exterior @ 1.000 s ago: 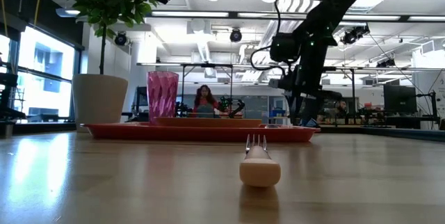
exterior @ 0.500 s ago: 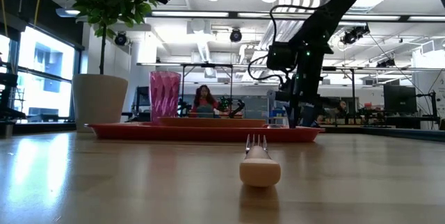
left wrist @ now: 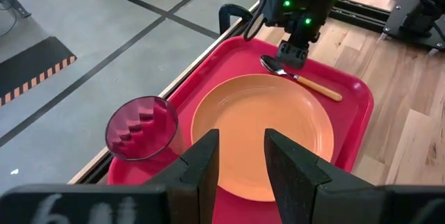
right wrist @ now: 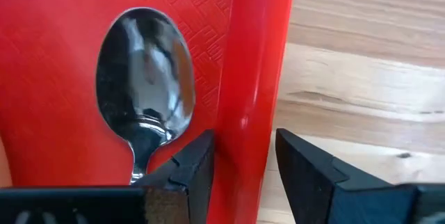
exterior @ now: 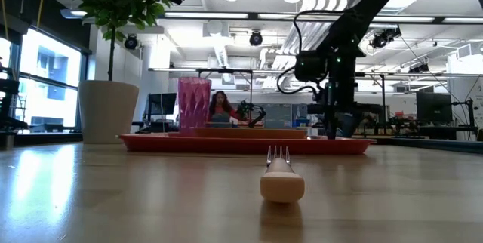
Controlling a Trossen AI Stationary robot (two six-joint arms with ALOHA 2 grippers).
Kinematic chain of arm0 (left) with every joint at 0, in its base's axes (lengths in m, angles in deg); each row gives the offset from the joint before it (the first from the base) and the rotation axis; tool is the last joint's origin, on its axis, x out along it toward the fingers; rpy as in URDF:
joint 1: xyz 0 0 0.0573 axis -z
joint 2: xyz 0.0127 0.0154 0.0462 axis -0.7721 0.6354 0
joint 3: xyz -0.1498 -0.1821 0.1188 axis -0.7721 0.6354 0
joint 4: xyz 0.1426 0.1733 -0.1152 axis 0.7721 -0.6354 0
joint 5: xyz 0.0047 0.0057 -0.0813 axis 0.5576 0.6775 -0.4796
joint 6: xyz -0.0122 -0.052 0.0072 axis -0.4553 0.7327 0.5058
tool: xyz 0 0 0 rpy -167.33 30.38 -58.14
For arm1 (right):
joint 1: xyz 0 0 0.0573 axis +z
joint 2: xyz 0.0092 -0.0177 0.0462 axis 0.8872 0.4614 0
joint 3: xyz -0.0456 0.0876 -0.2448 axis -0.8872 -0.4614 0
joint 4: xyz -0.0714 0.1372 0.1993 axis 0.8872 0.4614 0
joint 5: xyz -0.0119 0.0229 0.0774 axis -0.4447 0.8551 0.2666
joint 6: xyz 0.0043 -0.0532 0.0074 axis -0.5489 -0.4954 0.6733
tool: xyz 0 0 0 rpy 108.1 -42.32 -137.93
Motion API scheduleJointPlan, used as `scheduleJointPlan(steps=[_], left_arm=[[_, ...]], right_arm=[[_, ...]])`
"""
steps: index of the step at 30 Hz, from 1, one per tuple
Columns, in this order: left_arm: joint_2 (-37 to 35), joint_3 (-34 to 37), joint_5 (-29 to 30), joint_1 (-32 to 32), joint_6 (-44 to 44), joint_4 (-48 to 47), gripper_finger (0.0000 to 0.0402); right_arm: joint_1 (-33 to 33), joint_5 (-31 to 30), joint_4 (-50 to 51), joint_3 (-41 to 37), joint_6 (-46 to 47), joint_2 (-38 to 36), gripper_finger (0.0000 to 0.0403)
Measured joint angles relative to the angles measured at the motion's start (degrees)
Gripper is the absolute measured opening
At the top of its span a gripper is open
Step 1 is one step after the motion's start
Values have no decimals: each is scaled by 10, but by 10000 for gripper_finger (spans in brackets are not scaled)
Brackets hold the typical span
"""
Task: Pick and place plate/cup/fork/spoon on tray
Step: Adjust the red tray on the table
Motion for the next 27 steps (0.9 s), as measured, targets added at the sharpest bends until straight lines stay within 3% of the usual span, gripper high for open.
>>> scheduleJointPlan(steps=[27], left_arm=[[0, 0, 0, 0, -1, -1, 103]], right_arm=[[-8, -40, 84, -2, 49, -24, 142]])
